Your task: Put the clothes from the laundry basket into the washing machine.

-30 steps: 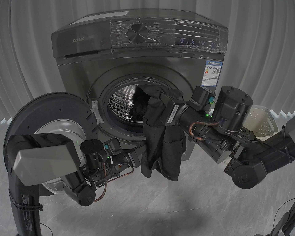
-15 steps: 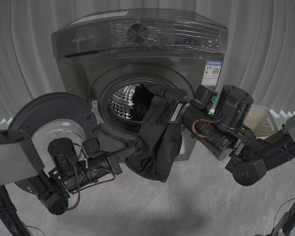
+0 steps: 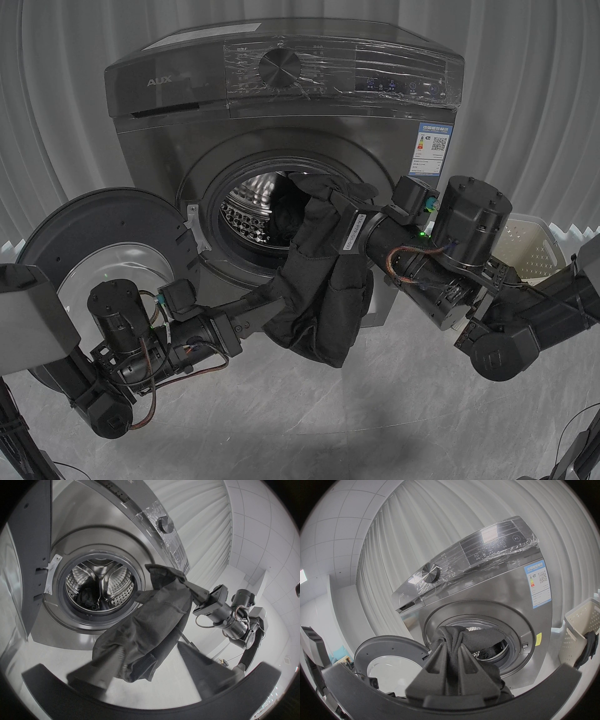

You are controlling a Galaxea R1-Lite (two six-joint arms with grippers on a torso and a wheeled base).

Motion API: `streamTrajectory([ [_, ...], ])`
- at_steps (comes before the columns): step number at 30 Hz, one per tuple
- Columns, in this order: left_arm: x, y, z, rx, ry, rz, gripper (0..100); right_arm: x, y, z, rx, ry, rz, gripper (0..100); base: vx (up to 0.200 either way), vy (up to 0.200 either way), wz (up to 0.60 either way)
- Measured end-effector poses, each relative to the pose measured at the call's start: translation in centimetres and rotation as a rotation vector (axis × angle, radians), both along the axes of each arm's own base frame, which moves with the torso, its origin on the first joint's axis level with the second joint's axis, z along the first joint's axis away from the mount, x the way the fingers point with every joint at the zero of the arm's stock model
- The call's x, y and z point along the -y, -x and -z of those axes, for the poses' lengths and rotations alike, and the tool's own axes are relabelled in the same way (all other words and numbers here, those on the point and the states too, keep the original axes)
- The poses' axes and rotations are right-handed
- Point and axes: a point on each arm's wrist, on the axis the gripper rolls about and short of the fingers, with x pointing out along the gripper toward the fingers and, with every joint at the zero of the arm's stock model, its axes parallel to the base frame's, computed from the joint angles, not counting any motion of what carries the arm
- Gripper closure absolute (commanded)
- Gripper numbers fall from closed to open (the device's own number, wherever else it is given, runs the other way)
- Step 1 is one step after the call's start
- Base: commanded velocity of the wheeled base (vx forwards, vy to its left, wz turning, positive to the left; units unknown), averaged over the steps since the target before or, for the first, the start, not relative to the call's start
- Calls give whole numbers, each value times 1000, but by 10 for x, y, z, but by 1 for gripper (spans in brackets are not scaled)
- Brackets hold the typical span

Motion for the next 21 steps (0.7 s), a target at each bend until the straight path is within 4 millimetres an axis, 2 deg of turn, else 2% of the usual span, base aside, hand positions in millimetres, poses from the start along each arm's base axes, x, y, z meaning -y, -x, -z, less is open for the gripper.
streamTrajectory([
  [13, 10, -22, 42, -91, -67, -11, 0, -1, 1, -1, 4, -2, -5, 100, 0, 0, 0],
  [21, 16, -40, 52, -73, -74, -22, 0, -2, 2, -2, 5, -3, -6, 100, 0, 0, 0],
])
